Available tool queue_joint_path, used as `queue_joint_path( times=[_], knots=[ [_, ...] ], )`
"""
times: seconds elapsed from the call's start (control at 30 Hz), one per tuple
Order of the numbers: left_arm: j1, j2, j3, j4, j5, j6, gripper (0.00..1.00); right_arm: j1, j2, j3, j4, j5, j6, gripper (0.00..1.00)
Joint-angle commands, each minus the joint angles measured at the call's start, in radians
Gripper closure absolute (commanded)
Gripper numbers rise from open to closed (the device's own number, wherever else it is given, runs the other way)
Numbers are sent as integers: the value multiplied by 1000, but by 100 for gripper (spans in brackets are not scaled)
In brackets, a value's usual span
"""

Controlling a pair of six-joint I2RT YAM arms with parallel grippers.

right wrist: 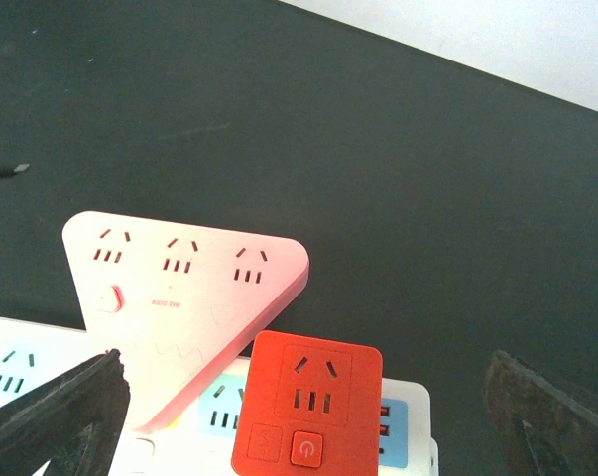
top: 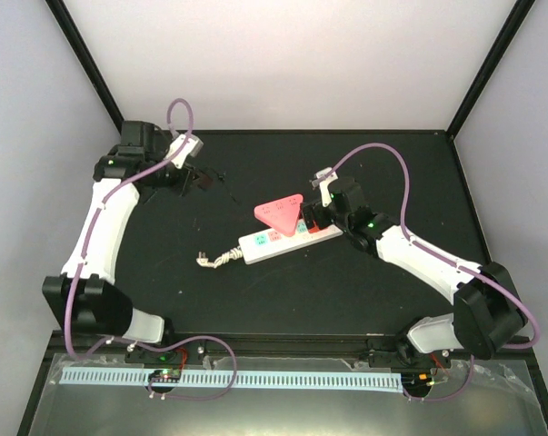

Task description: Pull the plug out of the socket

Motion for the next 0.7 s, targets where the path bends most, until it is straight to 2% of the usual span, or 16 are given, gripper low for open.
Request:
queue_joint_path(
  times=[0.0, 0.3, 0.57, 0.67],
  knots=[
    [96, 82, 55, 89, 113, -62, 87, -3, -9, 5, 12, 19, -15, 0],
    [153, 285, 86, 203, 145, -97, 87, -2, 26, 20, -3, 13, -20, 0],
    [239, 468, 167, 182, 250, -119, 87, -2, 52, 27, -8, 10, -26, 0],
    [261, 522, 177, 180, 250, -101, 87, -2, 59, 31, -12, 7, -25, 0]
  ],
)
